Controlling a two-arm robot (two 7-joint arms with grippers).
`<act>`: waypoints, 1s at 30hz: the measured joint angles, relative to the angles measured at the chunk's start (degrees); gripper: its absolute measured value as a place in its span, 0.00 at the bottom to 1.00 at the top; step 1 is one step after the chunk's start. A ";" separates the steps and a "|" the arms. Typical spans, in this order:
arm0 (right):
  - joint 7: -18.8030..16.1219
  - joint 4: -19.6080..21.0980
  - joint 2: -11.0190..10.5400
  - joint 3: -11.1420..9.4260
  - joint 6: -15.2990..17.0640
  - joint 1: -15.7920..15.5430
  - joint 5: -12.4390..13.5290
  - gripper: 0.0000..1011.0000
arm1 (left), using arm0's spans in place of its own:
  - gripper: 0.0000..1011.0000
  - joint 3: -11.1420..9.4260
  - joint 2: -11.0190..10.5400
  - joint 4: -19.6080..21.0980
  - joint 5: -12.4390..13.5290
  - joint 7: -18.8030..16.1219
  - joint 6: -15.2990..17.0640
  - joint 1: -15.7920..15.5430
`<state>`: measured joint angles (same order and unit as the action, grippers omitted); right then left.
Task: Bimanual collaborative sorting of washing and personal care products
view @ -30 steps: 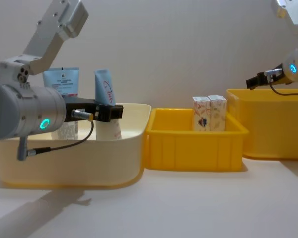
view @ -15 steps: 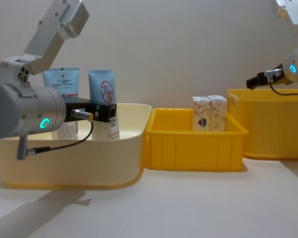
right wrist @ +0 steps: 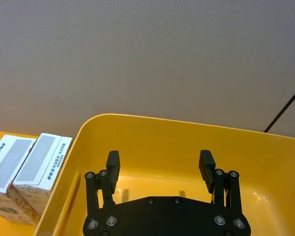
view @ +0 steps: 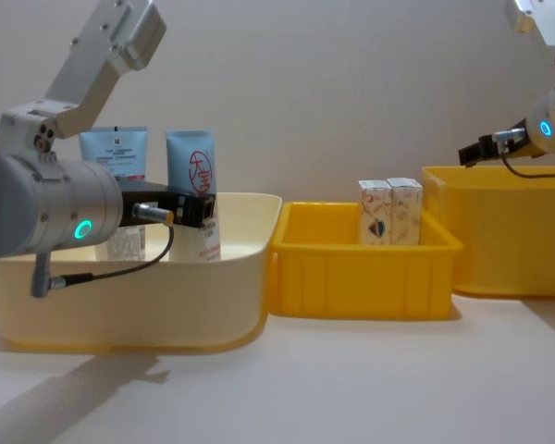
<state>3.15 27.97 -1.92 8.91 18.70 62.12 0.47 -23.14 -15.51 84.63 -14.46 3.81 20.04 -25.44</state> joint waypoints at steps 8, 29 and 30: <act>0.00 0.00 0.00 0.00 0.00 0.00 0.00 0.99 | 0.26 0.00 0.00 0.00 0.00 0.00 0.04 0.00; 0.00 0.00 0.00 0.00 0.00 0.00 0.00 0.99 | 0.26 -0.02 -0.18 0.33 0.58 0.07 -0.01 0.03; 0.00 0.00 0.00 0.00 0.00 0.00 0.00 0.99 | 0.26 -0.04 -0.23 0.42 0.67 0.09 -0.03 0.01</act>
<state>3.15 27.97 -1.92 8.91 18.70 62.12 0.47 -23.18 -15.74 85.05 -13.79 3.91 20.01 -25.43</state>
